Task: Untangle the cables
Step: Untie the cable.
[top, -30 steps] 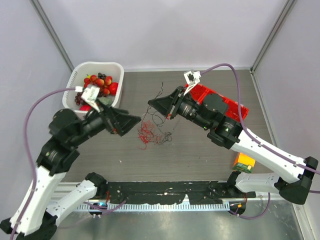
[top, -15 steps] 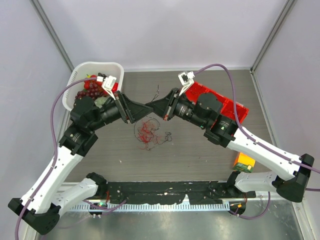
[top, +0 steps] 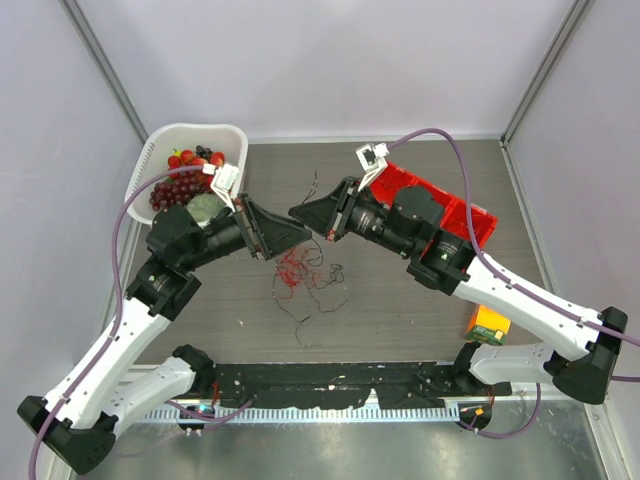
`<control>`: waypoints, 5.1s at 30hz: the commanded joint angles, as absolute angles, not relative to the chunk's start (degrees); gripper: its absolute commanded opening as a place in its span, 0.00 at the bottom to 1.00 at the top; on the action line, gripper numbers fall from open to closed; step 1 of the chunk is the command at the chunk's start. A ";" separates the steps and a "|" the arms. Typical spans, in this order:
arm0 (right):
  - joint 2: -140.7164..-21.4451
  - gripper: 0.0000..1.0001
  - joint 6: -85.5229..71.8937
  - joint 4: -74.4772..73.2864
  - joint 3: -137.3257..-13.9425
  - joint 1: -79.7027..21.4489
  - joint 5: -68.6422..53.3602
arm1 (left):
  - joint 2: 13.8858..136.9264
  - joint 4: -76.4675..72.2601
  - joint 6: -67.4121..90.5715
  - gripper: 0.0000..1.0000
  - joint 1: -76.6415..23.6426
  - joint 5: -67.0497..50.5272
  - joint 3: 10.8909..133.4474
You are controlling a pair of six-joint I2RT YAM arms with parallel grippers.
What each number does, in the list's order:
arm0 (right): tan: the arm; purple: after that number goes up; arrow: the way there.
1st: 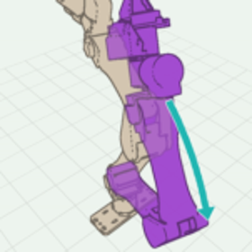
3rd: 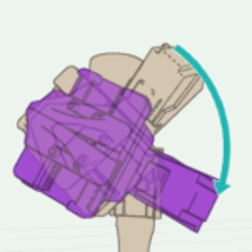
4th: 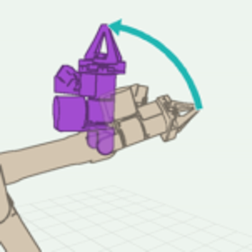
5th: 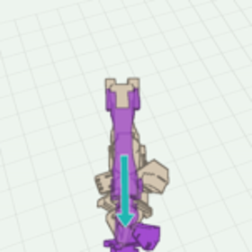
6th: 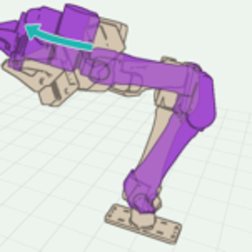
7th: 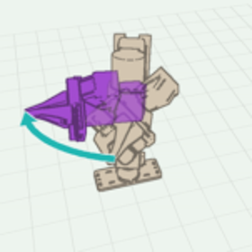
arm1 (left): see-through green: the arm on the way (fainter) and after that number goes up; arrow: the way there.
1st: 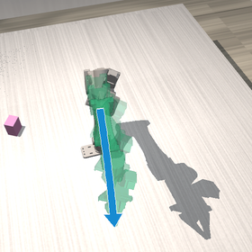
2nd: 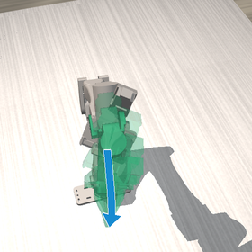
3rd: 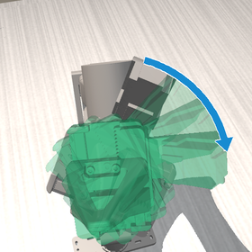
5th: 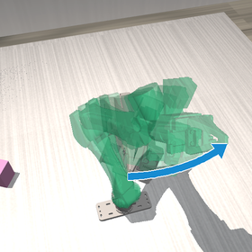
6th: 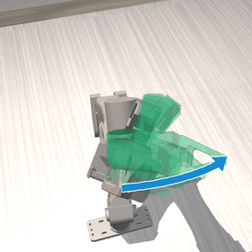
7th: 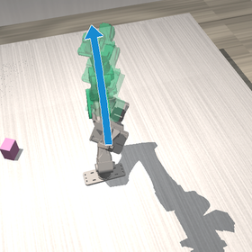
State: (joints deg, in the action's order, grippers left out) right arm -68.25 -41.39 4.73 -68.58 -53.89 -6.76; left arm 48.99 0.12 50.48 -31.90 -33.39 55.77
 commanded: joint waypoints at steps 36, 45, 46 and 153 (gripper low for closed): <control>-64.16 0.01 -41.04 4.13 -62.50 -53.88 -8.08 | 40.95 7.11 42.98 0.00 -32.87 -34.37 58.27; -59.06 0.01 -40.61 2.56 -61.96 -53.79 -6.06 | 41.05 14.07 40.43 0.46 -32.87 -32.52 56.17; -59.06 0.01 -40.43 2.03 -62.75 -53.79 -5.98 | 40.61 13.19 40.86 0.55 -32.78 -32.08 55.47; -66.62 0.46 3.96 -6.59 -69.17 -66.71 2.46 | 50.63 31.82 44.29 0.00 -34.28 -32.70 69.61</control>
